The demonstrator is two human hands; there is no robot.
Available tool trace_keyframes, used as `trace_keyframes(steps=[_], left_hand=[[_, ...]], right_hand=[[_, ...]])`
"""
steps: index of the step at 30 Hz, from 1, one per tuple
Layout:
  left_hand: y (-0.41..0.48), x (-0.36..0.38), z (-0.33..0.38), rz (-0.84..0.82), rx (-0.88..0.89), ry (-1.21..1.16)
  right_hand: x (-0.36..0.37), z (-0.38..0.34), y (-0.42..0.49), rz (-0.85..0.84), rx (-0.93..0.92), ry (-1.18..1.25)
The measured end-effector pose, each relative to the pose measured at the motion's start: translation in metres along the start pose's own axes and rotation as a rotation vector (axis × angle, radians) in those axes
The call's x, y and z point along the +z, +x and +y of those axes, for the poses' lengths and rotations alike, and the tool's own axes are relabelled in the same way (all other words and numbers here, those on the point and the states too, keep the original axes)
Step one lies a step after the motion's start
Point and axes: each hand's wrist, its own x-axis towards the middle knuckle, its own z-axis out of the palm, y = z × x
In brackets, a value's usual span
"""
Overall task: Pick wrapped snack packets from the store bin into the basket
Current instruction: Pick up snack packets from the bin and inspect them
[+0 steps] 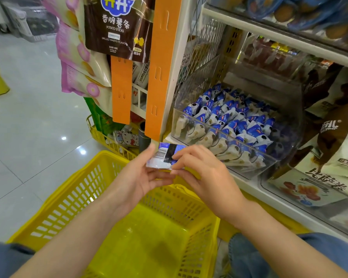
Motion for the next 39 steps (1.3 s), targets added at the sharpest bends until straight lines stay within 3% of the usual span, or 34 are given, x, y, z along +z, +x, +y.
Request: trace_keyframes(steps=[3, 6, 9, 11, 13, 16, 19, 24, 28, 31, 39], left_hand=[[0.000, 0.001, -0.001, 0.027, 0.109, 0.067], [0.001, 0.001, -0.001, 0.077, 0.161, 0.174], [0.001, 0.003, -0.004, 0.063, 0.184, 0.343], [0.001, 0.003, -0.008, 0.058, 0.241, 0.447], [0.003, -0.001, -0.014, 0.150, 0.409, 0.651], [0.003, -0.003, -0.021, 0.225, 0.587, 0.883], [0.003, -0.003, -0.028, 0.203, 0.584, 0.919], [0.004, -0.007, -0.032, 0.175, 0.652, 1.041], [0.002, -0.007, -0.029, 0.166, 0.680, 1.130], [-0.001, -0.005, -0.027, 0.128, 0.699, 1.174], [-0.006, -0.004, -0.023, 0.159, 0.641, 1.232]], right_hand=[[0.001, 0.001, -0.001, -0.045, 0.004, -0.003], [0.005, -0.002, 0.001, 0.017, 0.335, 0.249], [0.008, 0.003, 0.006, 0.024, 0.733, 0.651], [0.008, 0.008, 0.008, 0.015, 0.855, 0.917], [0.008, 0.006, 0.009, 0.063, 0.850, 0.966], [0.015, 0.001, 0.008, 0.122, 0.812, 0.854], [0.023, -0.001, 0.003, 0.079, 0.767, 0.715], [0.022, -0.001, 0.003, 0.082, 0.799, 0.746], [0.018, 0.002, 0.000, 0.047, 0.691, 0.396], [0.016, 0.002, -0.001, 0.078, 0.611, 0.283], [0.028, -0.005, -0.001, -0.015, 0.676, 0.562]])
